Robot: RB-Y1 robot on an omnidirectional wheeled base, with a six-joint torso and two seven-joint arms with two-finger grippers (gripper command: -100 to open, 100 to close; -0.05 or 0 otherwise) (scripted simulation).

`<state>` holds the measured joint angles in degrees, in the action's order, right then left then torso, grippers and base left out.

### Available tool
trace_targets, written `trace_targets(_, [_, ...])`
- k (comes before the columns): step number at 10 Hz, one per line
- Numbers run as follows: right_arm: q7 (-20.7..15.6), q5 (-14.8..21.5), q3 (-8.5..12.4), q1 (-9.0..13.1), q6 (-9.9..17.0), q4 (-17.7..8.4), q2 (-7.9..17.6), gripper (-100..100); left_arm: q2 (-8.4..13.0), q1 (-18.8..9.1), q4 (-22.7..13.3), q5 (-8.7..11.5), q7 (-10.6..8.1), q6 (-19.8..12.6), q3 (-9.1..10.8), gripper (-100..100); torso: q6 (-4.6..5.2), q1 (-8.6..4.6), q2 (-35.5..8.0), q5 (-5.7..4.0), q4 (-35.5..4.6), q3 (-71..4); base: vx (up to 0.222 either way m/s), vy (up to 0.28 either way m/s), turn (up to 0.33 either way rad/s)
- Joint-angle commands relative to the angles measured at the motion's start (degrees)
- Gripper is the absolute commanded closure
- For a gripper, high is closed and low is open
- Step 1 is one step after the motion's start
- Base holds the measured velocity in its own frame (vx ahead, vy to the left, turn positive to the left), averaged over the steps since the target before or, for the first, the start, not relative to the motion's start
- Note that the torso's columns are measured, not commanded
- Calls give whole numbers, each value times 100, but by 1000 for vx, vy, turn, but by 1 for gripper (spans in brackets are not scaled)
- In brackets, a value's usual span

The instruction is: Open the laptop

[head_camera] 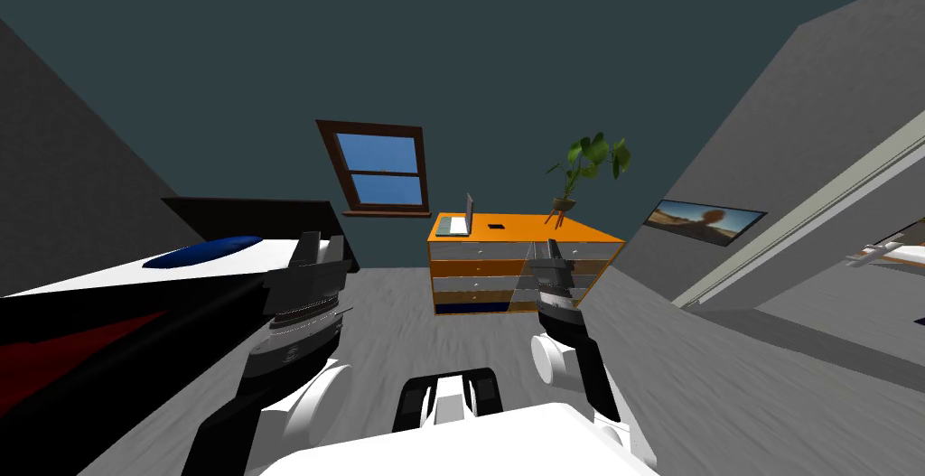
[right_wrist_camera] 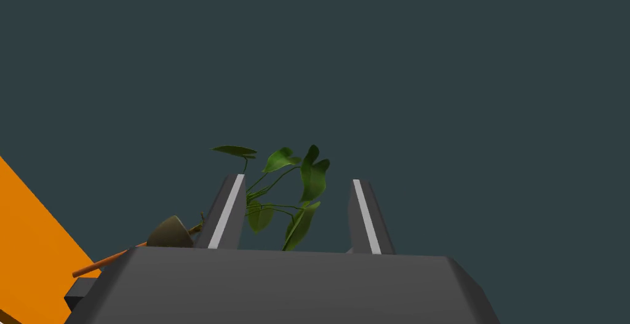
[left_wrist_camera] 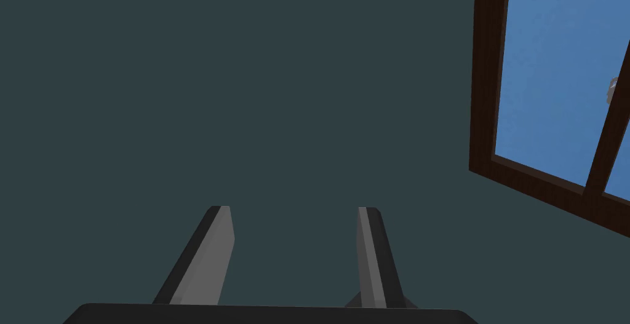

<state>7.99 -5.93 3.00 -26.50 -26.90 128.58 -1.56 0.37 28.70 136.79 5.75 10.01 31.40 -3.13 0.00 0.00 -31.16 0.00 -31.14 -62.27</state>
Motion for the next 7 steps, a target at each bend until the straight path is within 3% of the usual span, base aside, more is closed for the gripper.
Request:
trace_targets(1, [0,0,0,0,0,0,0,0,0,0,0,0,0,0,0,0,0,0,-423,0,-423,-846,0,0,0])
trace_targets(2, [-25,33,48,-29,12,-18,237,-100,0,0,0,0,0,0,0,0,0,0,-846,0,-846,-1692,18,14,6])
trace_targets(4, [-83,109,161,-97,40,-58,584,-100,0,1,-2,0,0,0,0,0,0,7,-1088,2,-1090,-2201,28,36,8])
trace_targets(7, [-220,289,429,-261,105,-142,1078,-100,-1,1,-2,0,0,0,-1,0,0,7,-1103,2,-1111,-2235,63,69,12])
